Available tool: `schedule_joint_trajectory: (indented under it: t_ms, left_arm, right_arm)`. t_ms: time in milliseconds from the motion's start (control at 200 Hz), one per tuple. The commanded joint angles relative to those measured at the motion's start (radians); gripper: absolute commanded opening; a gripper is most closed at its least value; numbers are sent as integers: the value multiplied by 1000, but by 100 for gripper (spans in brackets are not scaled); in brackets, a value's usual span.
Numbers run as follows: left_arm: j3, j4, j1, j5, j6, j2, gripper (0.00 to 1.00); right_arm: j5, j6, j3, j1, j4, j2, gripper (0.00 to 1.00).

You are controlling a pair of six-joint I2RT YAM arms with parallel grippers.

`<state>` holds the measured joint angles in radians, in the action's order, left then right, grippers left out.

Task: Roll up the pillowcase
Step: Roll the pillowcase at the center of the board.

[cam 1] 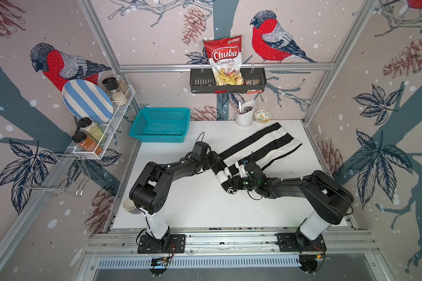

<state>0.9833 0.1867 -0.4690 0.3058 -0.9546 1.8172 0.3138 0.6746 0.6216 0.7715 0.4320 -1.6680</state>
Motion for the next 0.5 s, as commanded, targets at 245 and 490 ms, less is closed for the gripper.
schedule_joint_trajectory:
  t_ms: [245,490]
  left_arm:
    - [87,-55,-23,-48,-3,105,48]
    - [102,-61,-26,-37,-2,119,48]
  right_arm:
    - [-361,-131,54,36,-304,182,74]
    - [-698,-299,216,226,-483,178,60]
